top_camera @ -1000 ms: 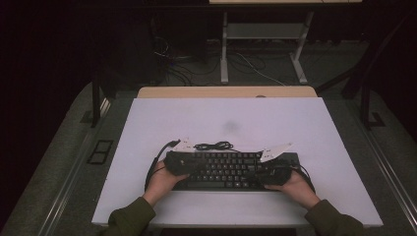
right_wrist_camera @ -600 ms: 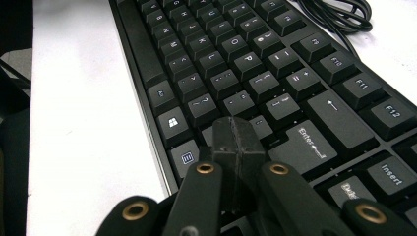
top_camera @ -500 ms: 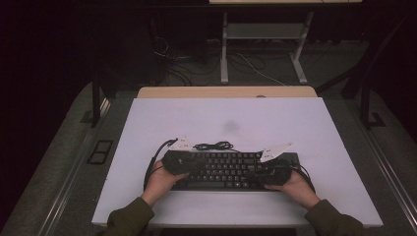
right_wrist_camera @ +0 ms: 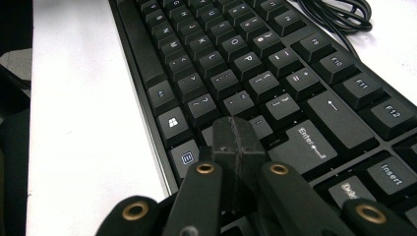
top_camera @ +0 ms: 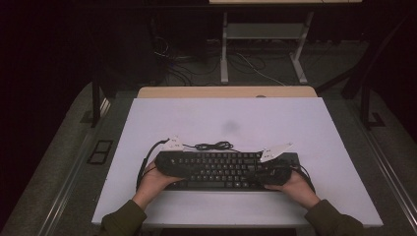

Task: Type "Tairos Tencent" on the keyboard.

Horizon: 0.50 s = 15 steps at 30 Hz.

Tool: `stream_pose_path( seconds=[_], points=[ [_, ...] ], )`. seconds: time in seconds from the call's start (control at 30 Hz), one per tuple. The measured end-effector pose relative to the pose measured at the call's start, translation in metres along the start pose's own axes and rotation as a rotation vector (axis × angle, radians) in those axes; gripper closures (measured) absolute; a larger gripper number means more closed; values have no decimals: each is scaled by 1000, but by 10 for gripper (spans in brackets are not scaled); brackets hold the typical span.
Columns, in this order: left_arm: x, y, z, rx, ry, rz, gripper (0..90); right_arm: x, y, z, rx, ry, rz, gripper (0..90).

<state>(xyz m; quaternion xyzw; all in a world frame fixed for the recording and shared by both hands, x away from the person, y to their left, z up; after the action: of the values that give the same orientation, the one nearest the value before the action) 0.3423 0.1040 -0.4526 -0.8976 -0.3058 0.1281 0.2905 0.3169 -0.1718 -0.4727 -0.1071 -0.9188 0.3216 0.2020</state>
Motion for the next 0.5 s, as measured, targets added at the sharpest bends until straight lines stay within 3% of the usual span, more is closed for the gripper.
stream_pose_path(
  seconds=[0.1, 0.2, 0.5],
  points=[
    [3, -1, 3, 4, -18, -10, 142, 0, 0, 0, 0, -2, 1, 892],
    [5, -3, 6, 6, -23, -22, 66, 0, 0, 0, -1, -2, -2, 892],
    [3, -1, 7, 15, -8, -15, 56, 0, -2, -1, -5, -7, 2, 891]
  ],
)
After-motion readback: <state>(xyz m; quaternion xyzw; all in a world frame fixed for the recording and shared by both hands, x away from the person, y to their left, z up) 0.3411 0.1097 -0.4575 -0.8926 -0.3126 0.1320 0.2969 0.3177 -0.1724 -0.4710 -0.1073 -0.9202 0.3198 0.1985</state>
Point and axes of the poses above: each handheld gripper's, and its own axes: y roughly forward along the jaws, z roughly out of its underside, x roughly to its left, the point moved 5 cm from there along y, roughly forward along the jaws, and after that the axes turned 9 degrees about -z, right-handed, at the moved point
